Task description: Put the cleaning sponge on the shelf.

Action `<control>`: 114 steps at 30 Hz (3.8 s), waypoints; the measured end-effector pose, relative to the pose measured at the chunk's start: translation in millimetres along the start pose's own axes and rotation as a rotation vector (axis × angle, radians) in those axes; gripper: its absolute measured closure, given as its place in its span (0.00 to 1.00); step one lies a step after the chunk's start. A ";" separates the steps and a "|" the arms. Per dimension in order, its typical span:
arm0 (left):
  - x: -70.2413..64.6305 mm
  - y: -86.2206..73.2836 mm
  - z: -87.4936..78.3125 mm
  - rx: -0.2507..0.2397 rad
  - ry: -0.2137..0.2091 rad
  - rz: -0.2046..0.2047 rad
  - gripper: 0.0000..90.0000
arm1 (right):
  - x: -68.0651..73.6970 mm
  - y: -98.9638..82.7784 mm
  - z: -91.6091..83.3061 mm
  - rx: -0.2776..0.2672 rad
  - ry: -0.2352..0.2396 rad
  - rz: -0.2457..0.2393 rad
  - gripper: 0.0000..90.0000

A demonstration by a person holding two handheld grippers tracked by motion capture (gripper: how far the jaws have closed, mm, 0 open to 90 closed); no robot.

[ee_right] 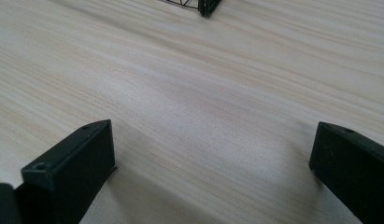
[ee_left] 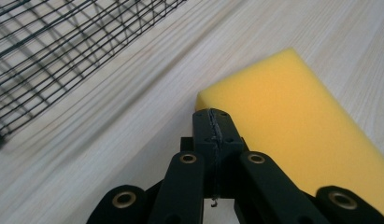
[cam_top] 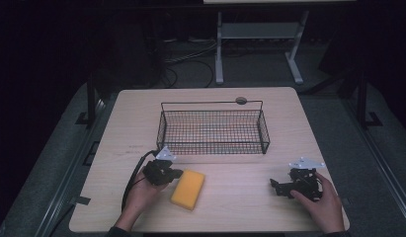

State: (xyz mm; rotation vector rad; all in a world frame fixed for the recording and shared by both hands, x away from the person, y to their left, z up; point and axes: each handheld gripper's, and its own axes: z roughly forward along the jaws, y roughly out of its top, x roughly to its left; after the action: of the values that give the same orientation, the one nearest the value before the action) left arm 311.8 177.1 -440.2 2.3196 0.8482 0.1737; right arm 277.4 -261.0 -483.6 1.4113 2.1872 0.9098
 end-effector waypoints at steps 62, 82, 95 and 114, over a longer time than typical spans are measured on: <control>-7.7 34.5 1.3 0.080 -0.038 0.012 0.34 | 0.0 0.0 0.0 -0.001 0.000 0.000 0.00; -40.7 37.5 -9.1 0.181 -0.055 0.090 0.14 | 0.0 0.0 0.0 0.000 0.000 0.001 0.00; -62.1 40.0 8.2 0.229 -0.072 0.164 0.14 | 0.0 0.0 0.0 -0.001 0.000 0.001 0.00; -74.8 37.4 32.5 0.316 -0.036 0.252 0.14 | 0.0 0.0 0.0 -0.001 0.000 0.001 0.00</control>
State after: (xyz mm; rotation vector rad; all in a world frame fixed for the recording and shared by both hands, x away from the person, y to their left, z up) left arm 283.8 92.0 -435.2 2.7156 0.5969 0.1103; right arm 277.4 -261.0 -483.6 1.4119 2.1862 0.9107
